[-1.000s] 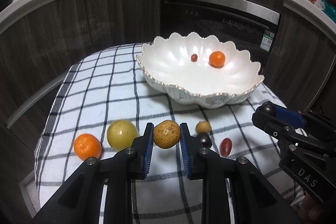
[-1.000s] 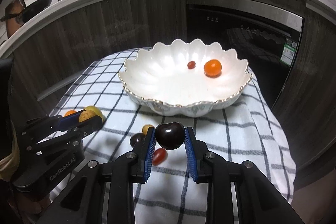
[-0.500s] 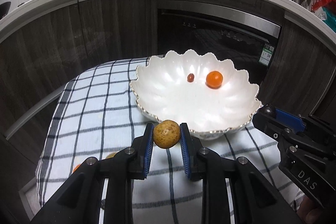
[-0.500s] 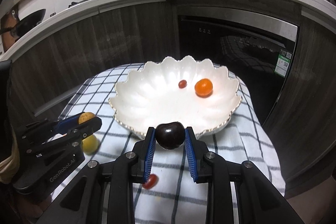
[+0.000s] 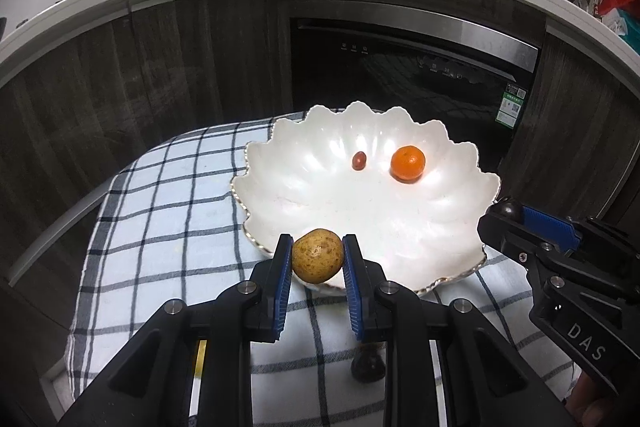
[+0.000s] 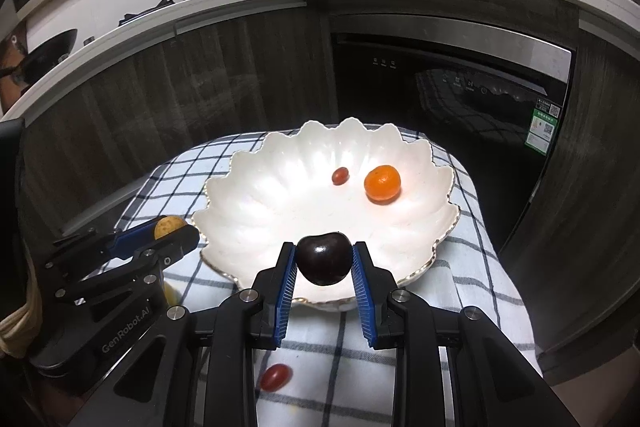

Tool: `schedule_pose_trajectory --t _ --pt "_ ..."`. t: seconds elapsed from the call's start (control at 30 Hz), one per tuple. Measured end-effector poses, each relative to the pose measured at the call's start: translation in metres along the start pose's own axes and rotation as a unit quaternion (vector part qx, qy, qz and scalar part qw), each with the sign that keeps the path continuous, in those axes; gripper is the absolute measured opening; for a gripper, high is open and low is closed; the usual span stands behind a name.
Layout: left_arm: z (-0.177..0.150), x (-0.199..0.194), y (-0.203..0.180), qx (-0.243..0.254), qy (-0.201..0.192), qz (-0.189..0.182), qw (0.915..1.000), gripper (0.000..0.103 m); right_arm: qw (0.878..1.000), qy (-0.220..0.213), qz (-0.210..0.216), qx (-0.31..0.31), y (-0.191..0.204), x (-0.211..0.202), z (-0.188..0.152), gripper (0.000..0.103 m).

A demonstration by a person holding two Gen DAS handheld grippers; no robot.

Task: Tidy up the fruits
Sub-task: 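Carry the brown fruit with the left gripper while the right gripper carries the plum over the bowl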

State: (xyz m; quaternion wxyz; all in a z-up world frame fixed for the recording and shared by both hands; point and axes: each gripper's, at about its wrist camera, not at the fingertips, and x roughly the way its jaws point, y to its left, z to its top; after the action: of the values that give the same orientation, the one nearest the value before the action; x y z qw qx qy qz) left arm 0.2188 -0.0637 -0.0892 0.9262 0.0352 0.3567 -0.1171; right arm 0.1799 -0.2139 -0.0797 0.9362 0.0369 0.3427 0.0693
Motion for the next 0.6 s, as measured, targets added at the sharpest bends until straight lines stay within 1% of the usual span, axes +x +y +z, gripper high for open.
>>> schedule_pose_trajectory --t 0.3,0.6 --pt "0.007 0.021 -0.001 0.004 0.012 -0.004 0.9999 0.025 1.0 0.012 0.003 0.005 -0.006 0.018 0.006 0.03" --pt "0.006 0.033 0.002 0.003 0.023 0.001 0.9997 0.025 1.0 0.026 0.002 0.009 -0.007 0.035 0.005 0.03"
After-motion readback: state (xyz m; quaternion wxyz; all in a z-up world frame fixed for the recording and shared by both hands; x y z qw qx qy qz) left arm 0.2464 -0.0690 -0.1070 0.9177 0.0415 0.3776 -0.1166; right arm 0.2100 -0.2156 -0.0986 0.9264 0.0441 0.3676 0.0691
